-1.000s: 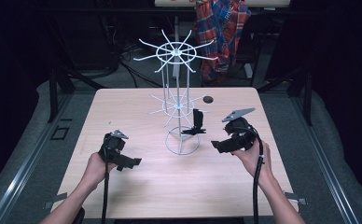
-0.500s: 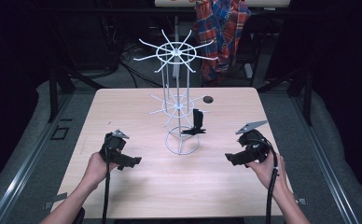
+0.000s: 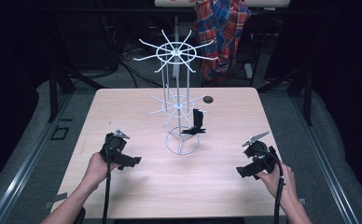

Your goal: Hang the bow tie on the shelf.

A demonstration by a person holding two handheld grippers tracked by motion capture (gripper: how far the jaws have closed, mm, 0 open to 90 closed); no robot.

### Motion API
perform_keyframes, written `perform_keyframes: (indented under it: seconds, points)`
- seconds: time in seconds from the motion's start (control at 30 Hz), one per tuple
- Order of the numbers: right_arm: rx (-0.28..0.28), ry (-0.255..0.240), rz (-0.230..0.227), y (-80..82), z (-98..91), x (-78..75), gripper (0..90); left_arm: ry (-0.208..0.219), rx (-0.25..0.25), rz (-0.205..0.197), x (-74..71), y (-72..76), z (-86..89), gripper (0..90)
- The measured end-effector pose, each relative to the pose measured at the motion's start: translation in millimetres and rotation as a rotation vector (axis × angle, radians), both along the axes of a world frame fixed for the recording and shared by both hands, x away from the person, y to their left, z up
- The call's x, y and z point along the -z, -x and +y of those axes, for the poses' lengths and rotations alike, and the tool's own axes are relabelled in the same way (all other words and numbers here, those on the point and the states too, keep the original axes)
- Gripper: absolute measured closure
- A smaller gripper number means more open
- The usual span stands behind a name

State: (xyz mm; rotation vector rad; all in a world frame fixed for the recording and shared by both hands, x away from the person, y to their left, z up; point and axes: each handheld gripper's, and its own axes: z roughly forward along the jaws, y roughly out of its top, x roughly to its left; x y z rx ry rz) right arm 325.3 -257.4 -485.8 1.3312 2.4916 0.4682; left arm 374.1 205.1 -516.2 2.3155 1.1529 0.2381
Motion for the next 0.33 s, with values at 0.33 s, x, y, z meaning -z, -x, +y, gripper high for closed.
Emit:
perform_keyframes:
  seconds: [0.33]
  points:
    - [-0.009,0.009,0.067,-5.3,2.5,15.2,7.7,0.001,0.012,0.002,-0.2,-0.1,-0.1,10.0]
